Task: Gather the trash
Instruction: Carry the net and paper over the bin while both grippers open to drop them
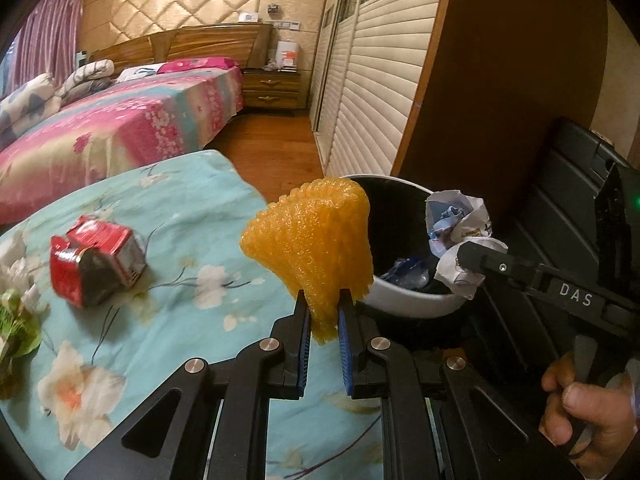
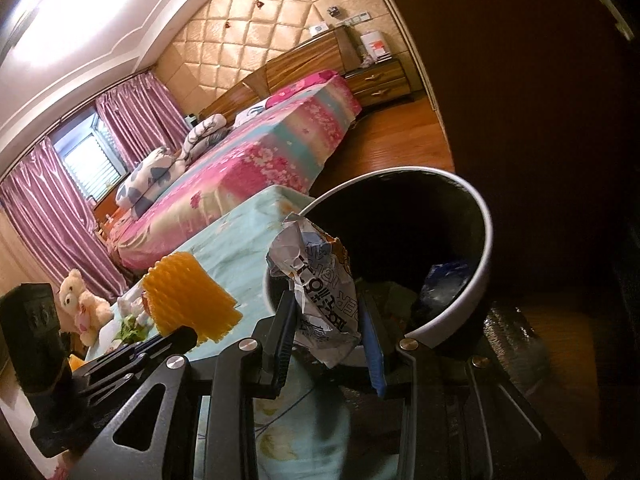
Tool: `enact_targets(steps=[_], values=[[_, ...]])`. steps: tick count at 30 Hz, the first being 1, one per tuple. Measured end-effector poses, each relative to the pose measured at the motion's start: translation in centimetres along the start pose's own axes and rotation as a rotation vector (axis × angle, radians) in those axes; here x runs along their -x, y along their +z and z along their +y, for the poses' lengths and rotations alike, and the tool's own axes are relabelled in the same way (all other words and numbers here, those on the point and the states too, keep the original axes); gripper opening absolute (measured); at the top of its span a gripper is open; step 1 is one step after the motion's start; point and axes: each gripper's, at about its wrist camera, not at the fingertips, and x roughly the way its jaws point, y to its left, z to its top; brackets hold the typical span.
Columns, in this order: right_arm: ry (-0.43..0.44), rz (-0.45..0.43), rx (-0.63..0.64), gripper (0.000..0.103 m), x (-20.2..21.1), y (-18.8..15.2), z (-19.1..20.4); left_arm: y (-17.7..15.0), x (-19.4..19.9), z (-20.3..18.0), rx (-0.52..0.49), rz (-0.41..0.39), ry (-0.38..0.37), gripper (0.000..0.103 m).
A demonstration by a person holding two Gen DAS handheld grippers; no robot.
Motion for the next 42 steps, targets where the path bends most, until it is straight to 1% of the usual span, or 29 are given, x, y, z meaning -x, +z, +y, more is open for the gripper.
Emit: enact_targets(steps=[9, 18, 27, 35, 37, 38, 40, 41, 42], values=[[-0.028, -0.007, -0.016, 0.032, -0.5, 1.1, -1.3, 1.7, -2.2, -1.3, -0.024, 0.005, -0.014, 0.012], [-0.06, 0.007, -0.027, 0.033, -1.5, 2.1, -2.6, 2.3, -4.0, -2.8, -0.053, 0.016, -0.028, 0.012], [-0.076, 0.018, -0.023, 0.034, -2.1, 2.8, -3.1, 1.9, -4.8, -3.0, -0.05, 0.043, -0.031, 0.012], [-0.083, 0.031, -0.019, 0.035, -2.6, 3.1, -3.5, 2.0, -4.5, -3.5, -0.06, 0.053, -0.044, 0.013], [-0.087, 0.036, -0.022, 0.035, -2.7, 3.3, -3.6, 2.2, -4.4, -3.5, -0.057, 0.054, -0.048, 0.019], [-0.085, 0.038, -0.023, 0.037, -2.6, 3.3, -3.6, 2.1, -4.2, -3.6, -0.055, 0.053, -0.051, 0.021], [-0.085, 0.038, -0.027, 0.052, -2.7, 3.4, -3.6, 2.2, -4.2, -3.6, -0.058, 0.05, -0.045, 0.031], [-0.086, 0.037, -0.027, 0.055, -2.6, 3.5, -3.6, 2.1, -4.0, -3.7, -0.061, 0.048, -0.036, 0.035], [-0.088, 0.034, -0.027, 0.06, -2.5, 3.5, -3.6, 2.0, -3.9, -3.7, -0.061, 0.046, -0.029, 0.042]])
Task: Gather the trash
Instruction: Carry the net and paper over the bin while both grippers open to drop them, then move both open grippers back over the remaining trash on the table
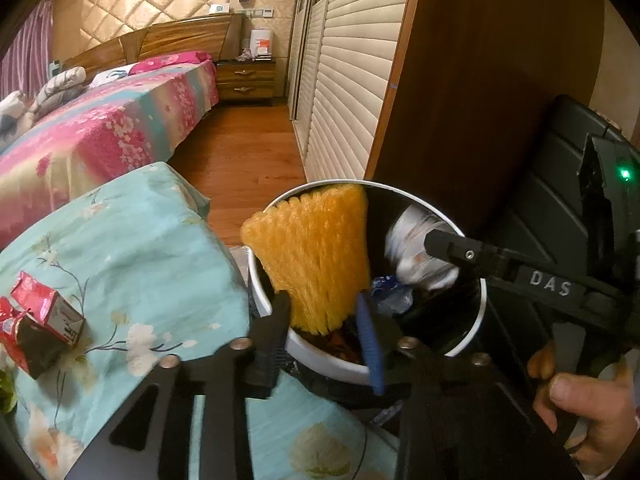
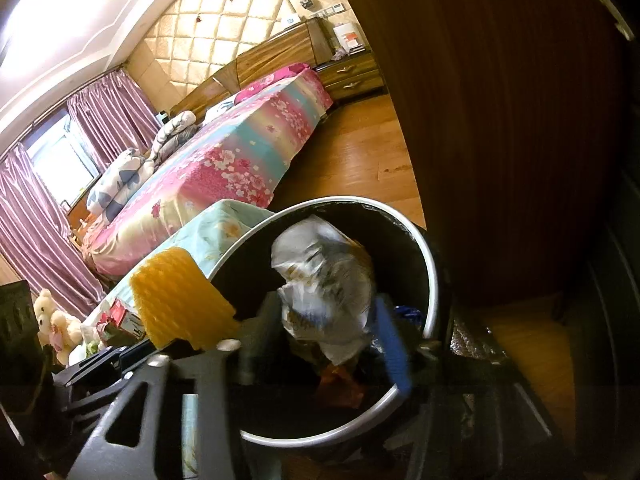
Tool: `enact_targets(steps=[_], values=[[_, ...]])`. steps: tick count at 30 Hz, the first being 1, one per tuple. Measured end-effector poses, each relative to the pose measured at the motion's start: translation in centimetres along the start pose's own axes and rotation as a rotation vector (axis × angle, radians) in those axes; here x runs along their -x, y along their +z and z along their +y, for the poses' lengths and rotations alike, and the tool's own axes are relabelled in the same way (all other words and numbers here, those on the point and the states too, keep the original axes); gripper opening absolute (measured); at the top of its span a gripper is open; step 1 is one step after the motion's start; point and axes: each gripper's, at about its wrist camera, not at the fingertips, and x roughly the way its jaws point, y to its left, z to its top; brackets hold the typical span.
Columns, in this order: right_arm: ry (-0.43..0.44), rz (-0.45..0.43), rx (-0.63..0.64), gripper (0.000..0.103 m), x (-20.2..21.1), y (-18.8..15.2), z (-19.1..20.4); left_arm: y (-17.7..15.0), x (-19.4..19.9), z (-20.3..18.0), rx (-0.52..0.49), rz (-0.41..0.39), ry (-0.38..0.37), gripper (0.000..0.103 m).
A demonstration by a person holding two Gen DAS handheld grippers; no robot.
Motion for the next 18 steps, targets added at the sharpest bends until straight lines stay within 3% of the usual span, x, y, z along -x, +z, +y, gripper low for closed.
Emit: enact_targets(steps=[7, 18], values=[[0.012, -0.02, -0.002, 0.076, 0.8, -0.5, 0.5, -1.2, 0.7, 0.3, 0.031, -0.007, 0.018, 0.056], [0.063, -0.021, 0.006, 0.082, 1.4, -2.2, 2.8, -4.4, 3.9, 4.2, 0.148, 0.002, 0.056, 0.058]])
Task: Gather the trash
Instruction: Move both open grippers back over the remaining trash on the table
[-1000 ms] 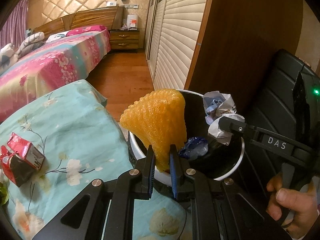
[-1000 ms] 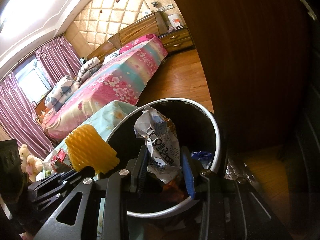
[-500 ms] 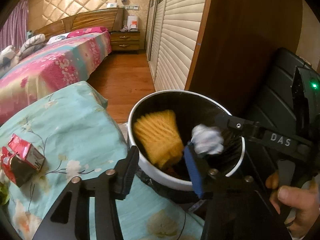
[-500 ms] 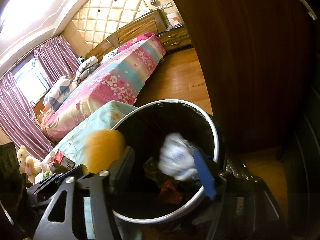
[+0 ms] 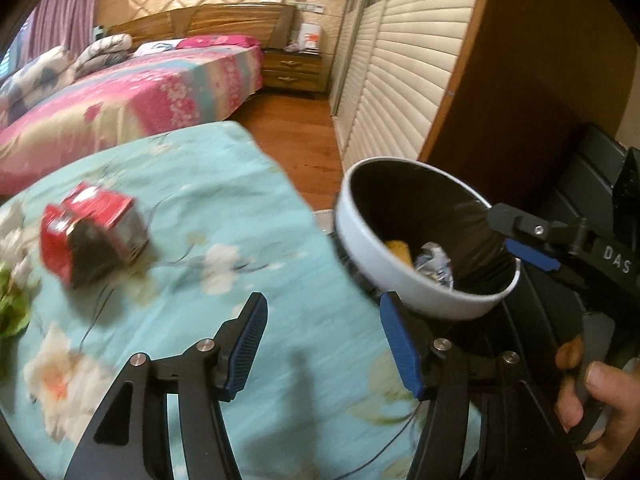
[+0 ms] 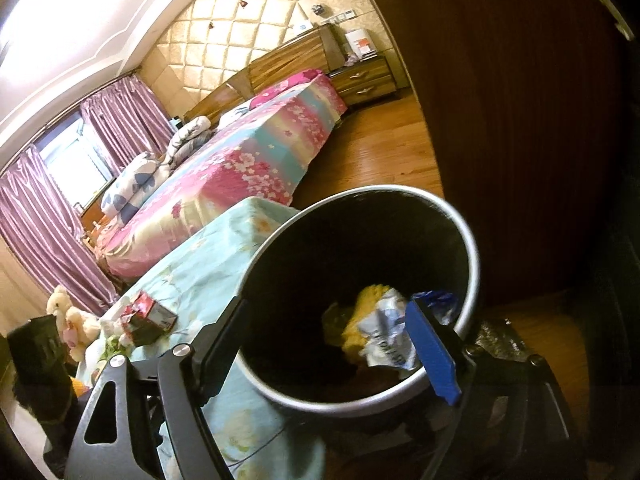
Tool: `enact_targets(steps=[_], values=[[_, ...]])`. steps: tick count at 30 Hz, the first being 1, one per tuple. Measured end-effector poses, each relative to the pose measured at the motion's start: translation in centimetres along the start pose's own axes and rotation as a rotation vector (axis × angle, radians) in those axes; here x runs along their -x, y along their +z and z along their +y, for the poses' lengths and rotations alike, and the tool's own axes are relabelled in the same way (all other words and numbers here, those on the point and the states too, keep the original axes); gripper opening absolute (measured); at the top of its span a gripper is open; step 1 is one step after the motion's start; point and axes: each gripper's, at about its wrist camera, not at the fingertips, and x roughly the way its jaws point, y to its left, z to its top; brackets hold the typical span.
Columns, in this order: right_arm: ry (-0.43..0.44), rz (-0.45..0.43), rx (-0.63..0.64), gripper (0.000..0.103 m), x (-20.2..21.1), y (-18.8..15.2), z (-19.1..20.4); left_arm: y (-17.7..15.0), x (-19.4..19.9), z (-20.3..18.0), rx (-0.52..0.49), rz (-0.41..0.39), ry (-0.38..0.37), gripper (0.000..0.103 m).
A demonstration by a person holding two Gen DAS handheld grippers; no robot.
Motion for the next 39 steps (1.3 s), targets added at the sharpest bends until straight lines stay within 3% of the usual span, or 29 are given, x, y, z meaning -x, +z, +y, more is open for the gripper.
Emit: enact_targets(steps=[23, 39], values=[[0.131, 0.071, 0.142, 0.085, -1.4, -4.4, 9.1, -5.3, 8.8, 8.9, 0.212, -0.056, 0.152, 0.059], [0.224, 0.146, 0.201, 0.085, -4.4, -7.1, 15.0, -7.1, 12.6, 15.2, 0.303, -0.084, 0.267, 0.059]])
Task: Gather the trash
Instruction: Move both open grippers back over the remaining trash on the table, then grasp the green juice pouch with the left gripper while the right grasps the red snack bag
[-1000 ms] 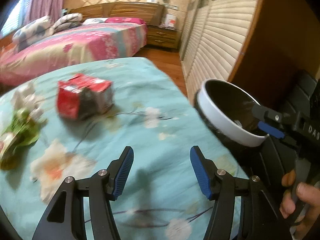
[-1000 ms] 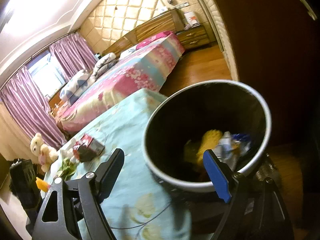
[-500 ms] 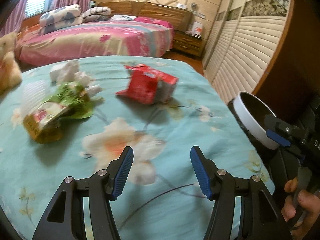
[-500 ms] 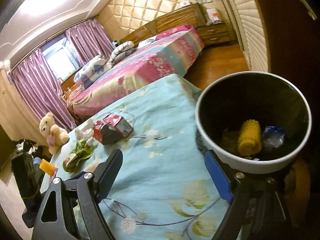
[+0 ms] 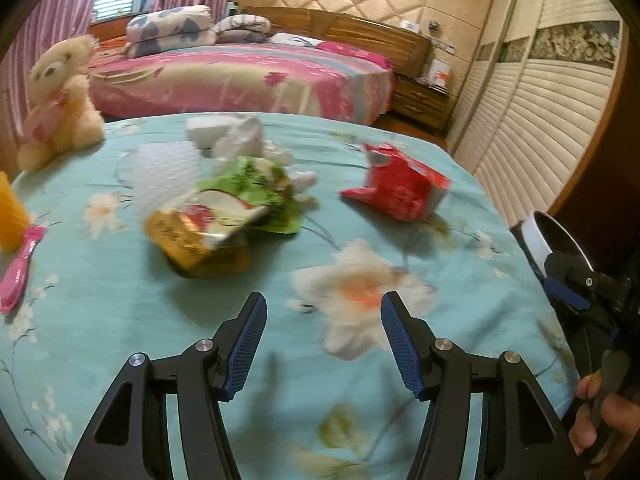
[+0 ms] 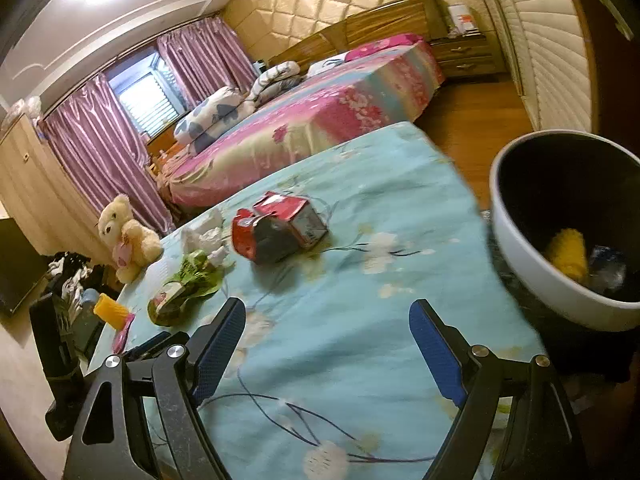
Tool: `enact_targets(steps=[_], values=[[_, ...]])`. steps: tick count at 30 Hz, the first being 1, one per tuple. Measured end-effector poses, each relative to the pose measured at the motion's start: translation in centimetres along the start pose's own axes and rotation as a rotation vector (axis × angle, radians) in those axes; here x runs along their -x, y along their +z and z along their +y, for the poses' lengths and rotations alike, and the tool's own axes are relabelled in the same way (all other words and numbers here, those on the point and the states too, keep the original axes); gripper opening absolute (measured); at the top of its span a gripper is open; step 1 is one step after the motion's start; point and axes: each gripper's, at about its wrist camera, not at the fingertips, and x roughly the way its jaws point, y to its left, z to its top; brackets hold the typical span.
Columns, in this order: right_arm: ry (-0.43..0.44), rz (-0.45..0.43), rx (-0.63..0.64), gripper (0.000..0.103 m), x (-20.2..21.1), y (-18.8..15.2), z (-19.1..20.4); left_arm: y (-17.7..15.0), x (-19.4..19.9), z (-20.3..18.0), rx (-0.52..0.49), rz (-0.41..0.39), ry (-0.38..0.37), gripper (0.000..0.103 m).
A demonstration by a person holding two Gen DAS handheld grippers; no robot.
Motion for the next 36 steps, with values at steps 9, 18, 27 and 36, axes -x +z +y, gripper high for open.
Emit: enact_targets(steps=[9, 18, 27, 36], values=[[0.037, 0.035, 0.036, 0.085, -2.9, -0.1, 2.7, 0.9, 0.1, 2.6, -0.027, -0.021, 0.071, 0.065], [0.064, 0.067, 0.073, 0.085, -5.7, 0.6, 4.7, 2.9, -1.1, 4.8, -0.081, -0.025, 0.116, 0.069], [0.093, 0.074, 0.092, 0.08, -8.2, 1.8, 6.1, 4.5, -3.1, 5.5, -0.109, -0.017, 0.12, 0.07], [0.086, 0.087, 0.102, 0.054, -11.1, 3.0, 6.7, 4.6, -4.4, 5.4, -0.129, 0.002, 0.122, 0.068]])
